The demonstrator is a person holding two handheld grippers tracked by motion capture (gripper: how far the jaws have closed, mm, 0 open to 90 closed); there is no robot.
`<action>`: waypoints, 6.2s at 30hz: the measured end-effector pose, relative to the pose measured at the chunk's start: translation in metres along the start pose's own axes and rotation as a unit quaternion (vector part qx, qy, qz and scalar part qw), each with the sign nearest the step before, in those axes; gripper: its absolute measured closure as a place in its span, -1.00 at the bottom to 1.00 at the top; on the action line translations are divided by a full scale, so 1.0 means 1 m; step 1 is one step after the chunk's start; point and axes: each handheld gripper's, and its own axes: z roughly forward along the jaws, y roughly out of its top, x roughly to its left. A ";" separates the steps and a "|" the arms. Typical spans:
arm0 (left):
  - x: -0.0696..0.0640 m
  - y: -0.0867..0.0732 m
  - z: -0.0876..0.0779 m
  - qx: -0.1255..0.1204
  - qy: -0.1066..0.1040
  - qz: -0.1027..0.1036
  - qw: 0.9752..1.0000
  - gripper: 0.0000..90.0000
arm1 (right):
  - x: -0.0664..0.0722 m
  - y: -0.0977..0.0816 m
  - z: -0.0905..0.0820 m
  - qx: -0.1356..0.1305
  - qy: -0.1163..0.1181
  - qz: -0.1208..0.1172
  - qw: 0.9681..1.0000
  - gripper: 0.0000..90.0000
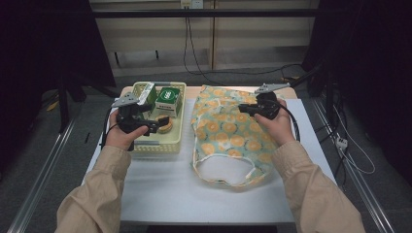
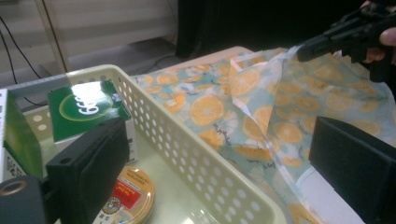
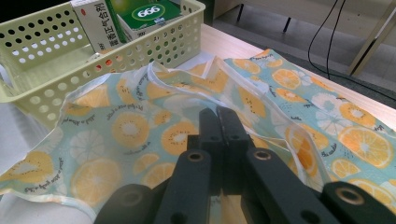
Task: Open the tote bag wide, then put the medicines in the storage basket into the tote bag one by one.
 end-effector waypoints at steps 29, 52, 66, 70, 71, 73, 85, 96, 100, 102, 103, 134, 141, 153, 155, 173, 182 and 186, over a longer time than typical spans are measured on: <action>0.036 -0.006 0.041 0.065 0.041 0.003 0.997 -0.81 | 0.003 0.002 0.004 0.001 0.002 0.002 1.000 1.00; 0.058 -0.019 0.078 0.150 0.063 0.002 0.987 -0.80 | 0.005 0.003 0.008 0.010 0.001 -0.003 1.000 1.00; 0.051 -0.025 0.089 0.179 0.057 0.047 0.981 -0.78 | 0.006 0.002 0.013 0.013 0.005 -0.003 1.000 1.00; 0.050 -0.023 0.089 0.175 0.052 0.049 0.982 -0.76 | 0.006 0.002 0.014 0.014 0.007 -0.002 1.000 1.00; 0.049 -0.024 0.090 0.169 0.057 0.049 0.983 -0.71 | 0.006 0.002 0.014 0.015 0.007 -0.004 1.000 1.00; 0.050 -0.025 0.090 0.177 0.065 0.042 0.981 -0.71 | 0.007 0.002 0.013 0.015 0.007 -0.005 1.000 1.00; 0.054 -0.038 0.103 0.218 0.071 0.023 0.973 -0.76 | 0.007 0.004 0.011 0.015 0.007 -0.007 1.000 1.00; 0.057 -0.040 0.104 0.227 0.093 0.034 0.969 -0.77 | 0.007 0.003 0.012 0.017 0.009 -0.009 1.000 1.00; 0.056 -0.041 0.105 0.221 0.100 0.018 0.970 -0.78 | 0.008 0.003 0.012 0.020 0.009 -0.010 1.000 1.00; 0.056 -0.040 0.104 0.228 0.099 0.031 0.968 -0.77 | 0.009 0.003 0.012 0.020 0.010 -0.010 1.000 1.00; 0.056 -0.040 0.103 0.229 0.102 0.035 0.967 -0.74 | 0.009 0.003 0.012 0.019 0.010 -0.010 1.000 1.00; 0.061 -0.045 0.105 0.248 0.113 0.009 0.962 -0.70 | 0.008 0.003 0.012 0.019 0.010 -0.008 1.000 1.00; 0.061 -0.048 0.108 0.259 0.119 0.004 0.958 -0.69 | 0.008 0.004 0.012 0.018 0.011 -0.009 1.000 1.00; 0.061 -0.049 0.110 0.267 0.116 -0.007 0.957 -0.56 | 0.006 0.002 0.011 0.019 0.011 -0.007 1.000 1.00; 0.061 -0.048 0.110 0.268 0.116 -0.007 0.956 -0.55 | 0.006 0.003 0.011 0.019 0.010 -0.007 1.000 1.00; 0.061 -0.027 0.096 0.244 0.102 -0.039 0.964 -0.55 | 0.010 0.005 0.015 0.023 0.009 -0.008 1.000 1.00; 0.061 -0.004 0.079 0.231 0.100 -0.039 0.967 -0.55 | 0.012 0.003 0.024 0.026 0.014 -0.007 1.000 1.00; 0.061 0.001 0.075 0.234 0.094 -0.043 0.967 -0.55 | 0.014 0.005 0.026 0.022 0.017 -0.007 1.000 1.00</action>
